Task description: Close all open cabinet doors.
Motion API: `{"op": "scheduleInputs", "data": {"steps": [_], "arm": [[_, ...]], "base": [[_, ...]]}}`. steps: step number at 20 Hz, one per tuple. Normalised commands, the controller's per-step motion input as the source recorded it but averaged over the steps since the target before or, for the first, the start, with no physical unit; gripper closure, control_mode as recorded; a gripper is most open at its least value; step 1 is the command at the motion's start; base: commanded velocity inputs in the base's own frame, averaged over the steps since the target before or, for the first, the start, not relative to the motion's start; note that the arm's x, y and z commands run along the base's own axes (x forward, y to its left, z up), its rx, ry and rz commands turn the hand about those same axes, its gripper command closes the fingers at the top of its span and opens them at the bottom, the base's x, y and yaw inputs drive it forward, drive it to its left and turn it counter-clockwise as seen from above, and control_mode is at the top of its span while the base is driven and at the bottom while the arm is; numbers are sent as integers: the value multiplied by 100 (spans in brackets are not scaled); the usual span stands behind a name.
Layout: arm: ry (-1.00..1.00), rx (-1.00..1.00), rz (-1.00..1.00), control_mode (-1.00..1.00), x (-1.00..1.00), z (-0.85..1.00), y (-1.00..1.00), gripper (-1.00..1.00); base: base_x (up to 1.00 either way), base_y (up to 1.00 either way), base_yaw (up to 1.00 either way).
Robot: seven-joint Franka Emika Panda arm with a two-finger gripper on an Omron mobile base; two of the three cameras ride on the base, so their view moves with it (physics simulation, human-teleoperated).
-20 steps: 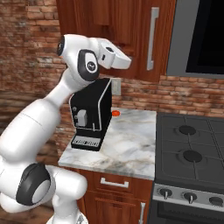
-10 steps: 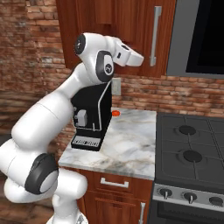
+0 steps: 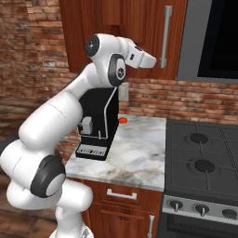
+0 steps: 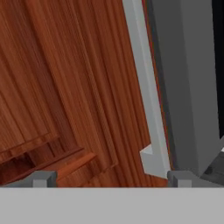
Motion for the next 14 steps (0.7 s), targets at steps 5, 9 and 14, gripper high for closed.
{"op": "scheduleInputs", "data": {"steps": [5, 9, 14], "arm": [[0, 0, 2, -100, 25, -1, 0, -100], [0, 0, 2, -100, 25, 0, 0, -100], [0, 0, 2, -100, 27, -5, 0, -100]], "base": [[0, 0, 0], [0, 0, 0], [0, 0, 0]]}}
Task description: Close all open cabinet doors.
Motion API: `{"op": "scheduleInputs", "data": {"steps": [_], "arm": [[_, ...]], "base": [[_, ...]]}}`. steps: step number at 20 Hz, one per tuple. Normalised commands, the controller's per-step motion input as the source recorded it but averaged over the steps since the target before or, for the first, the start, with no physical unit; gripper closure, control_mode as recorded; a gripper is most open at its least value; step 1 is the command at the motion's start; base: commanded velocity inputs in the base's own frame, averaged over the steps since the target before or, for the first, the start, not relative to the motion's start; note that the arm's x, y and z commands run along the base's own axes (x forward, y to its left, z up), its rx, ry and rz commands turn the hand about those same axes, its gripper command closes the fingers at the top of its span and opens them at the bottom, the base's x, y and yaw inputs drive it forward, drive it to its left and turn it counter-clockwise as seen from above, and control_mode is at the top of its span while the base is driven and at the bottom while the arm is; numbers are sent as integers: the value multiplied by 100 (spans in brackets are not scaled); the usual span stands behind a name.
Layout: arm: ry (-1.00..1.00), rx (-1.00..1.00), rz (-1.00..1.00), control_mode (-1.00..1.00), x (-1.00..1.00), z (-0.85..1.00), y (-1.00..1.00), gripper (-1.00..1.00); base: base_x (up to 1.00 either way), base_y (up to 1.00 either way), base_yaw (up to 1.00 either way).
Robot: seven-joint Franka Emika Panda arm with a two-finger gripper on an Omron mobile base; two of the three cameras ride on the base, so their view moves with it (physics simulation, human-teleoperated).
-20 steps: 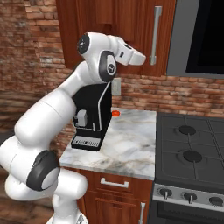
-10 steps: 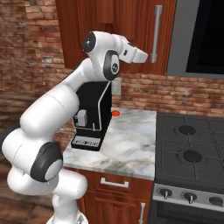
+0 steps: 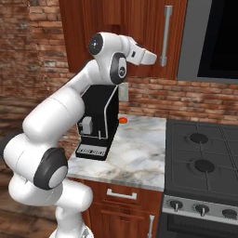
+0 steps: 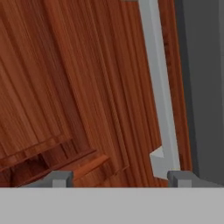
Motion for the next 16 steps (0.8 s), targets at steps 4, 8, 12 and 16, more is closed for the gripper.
{"op": "scheduleInputs", "data": {"steps": [4, 8, 12, 16], "arm": [[0, 0, 2, -100, 21, -4, 0, -100], [0, 2, 2, -100, -6, -5, 0, -100], [0, 8, 2, -100, -86, -4, 0, -100], [0, 6, 6, -100, -100, 0, 6, -100]], "base": [[0, 0, 0], [0, 0, 0], [0, 0, 0], [0, 0, 0]]}}
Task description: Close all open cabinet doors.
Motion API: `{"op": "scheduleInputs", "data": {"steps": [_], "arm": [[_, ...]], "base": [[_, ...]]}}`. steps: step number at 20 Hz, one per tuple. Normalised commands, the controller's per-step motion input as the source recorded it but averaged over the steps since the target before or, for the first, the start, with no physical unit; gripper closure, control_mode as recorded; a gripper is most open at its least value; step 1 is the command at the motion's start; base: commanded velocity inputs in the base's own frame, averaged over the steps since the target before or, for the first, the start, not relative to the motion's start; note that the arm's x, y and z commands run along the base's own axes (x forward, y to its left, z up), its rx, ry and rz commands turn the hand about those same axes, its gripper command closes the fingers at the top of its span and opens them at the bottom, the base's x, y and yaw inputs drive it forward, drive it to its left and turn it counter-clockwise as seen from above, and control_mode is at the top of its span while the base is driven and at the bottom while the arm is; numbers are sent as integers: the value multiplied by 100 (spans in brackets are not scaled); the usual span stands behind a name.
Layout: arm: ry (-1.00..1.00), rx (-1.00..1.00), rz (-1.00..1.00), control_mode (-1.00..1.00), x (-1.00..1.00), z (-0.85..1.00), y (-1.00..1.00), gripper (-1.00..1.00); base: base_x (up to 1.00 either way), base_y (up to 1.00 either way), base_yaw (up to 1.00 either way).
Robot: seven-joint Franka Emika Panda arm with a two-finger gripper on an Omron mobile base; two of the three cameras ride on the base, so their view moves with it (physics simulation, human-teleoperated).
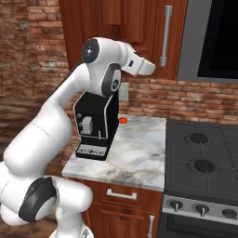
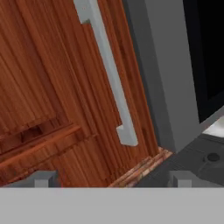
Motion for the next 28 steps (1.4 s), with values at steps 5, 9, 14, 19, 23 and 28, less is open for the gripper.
{"op": "scheduleInputs", "data": {"steps": [5, 9, 14, 19, 23, 28], "arm": [[0, 2, 13, -100, -98, 1, 24, -100], [1, 0, 18, -100, -85, 12, 21, -100], [6, 0, 21, -100, -70, 11, 22, -100], [9, 0, 24, -100, -66, 21, 25, -100], [9, 0, 24, -100, -61, 25, 36, -100], [10, 0, 19, -100, -73, 34, 46, -100]], "base": [[0, 0, 0], [0, 0, 0], [0, 0, 0], [0, 0, 0], [0, 0, 0], [0, 0, 0]]}}
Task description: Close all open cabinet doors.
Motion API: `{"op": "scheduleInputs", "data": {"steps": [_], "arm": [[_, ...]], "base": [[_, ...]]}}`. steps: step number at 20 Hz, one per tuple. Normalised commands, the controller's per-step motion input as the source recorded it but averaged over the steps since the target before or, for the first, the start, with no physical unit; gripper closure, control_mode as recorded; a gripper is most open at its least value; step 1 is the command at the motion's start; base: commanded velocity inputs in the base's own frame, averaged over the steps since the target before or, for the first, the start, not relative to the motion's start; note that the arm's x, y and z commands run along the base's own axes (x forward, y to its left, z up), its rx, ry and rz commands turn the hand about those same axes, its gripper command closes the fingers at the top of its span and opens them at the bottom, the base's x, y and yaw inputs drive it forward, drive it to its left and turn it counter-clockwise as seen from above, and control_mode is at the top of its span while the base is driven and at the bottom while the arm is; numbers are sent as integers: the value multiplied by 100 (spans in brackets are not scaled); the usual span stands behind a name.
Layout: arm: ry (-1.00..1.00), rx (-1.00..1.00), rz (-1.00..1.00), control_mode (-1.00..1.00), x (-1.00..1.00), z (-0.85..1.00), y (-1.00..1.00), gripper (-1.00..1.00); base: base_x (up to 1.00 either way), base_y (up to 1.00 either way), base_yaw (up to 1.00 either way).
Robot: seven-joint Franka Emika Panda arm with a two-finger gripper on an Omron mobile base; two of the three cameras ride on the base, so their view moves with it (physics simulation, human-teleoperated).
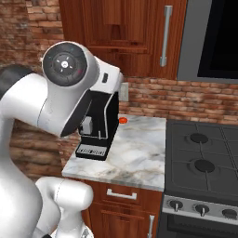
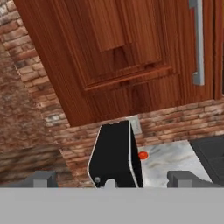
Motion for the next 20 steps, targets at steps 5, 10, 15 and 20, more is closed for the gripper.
{"op": "scheduleInputs", "data": {"steps": [5, 10, 15, 20], "arm": [[0, 0, 10, -100, -61, 7, 30, -100], [5, -2, 0, -100, -40, -17, 33, -100], [8, -3, 0, -100, -33, -3, 32, -100], [10, -4, 0, -100, -10, 0, 25, -100]], "base": [[0, 0, 0], [0, 0, 0], [0, 0, 0], [0, 0, 0]]}}
